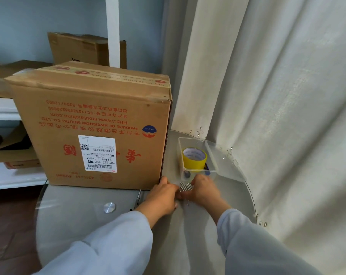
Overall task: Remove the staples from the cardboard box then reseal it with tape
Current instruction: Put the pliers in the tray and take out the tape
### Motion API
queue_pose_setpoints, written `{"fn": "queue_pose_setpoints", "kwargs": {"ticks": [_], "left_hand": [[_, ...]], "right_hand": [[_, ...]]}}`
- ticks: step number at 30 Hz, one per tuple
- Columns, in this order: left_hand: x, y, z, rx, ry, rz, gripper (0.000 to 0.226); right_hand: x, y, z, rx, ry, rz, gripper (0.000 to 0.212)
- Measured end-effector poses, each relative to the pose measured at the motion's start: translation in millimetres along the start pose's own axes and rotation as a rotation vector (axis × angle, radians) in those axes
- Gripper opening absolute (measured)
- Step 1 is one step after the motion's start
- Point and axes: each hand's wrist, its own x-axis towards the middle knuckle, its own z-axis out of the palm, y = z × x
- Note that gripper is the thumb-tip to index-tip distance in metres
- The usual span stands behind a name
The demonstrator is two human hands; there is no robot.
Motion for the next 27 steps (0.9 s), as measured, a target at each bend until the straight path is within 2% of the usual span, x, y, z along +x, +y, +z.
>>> {"fn": "queue_pose_setpoints", "kwargs": {"ticks": [11,15,18,20,23,25,27], "left_hand": [[5.0,-4.1,3.1,0.006,-0.005,0.03,0.044],[5.6,-4.1,4.1,0.011,-0.014,0.032,0.046],[5.8,-4.4,3.0,0.019,-0.022,0.032,0.049],[5.5,-4.4,2.6,0.023,-0.026,0.035,0.049],[4.4,-3.3,1.6,0.033,-0.04,0.041,0.05],[4.3,-2.9,0.5,0.04,-0.048,0.042,0.05],[4.0,-2.8,-0.6,0.045,-0.056,0.037,0.051]], "right_hand": [[14.5,-11.2,0.0,-0.001,0.013,-0.047,0.052],[13.3,-15.7,-4.7,-0.058,-0.043,-0.076,0.028],[12.6,-21.6,-10.8,-0.099,-0.115,-0.084,0.028],[13.4,-22.8,-12.7,-0.098,-0.158,-0.06,0.038],[13.2,-22.1,-12.9,-0.09,-0.174,-0.059,0.025],[11.9,-21.2,-11.3,-0.097,-0.166,-0.058,0.03],[9.4,-23.1,-10.6,-0.089,-0.122,-0.07,0.024]]}}
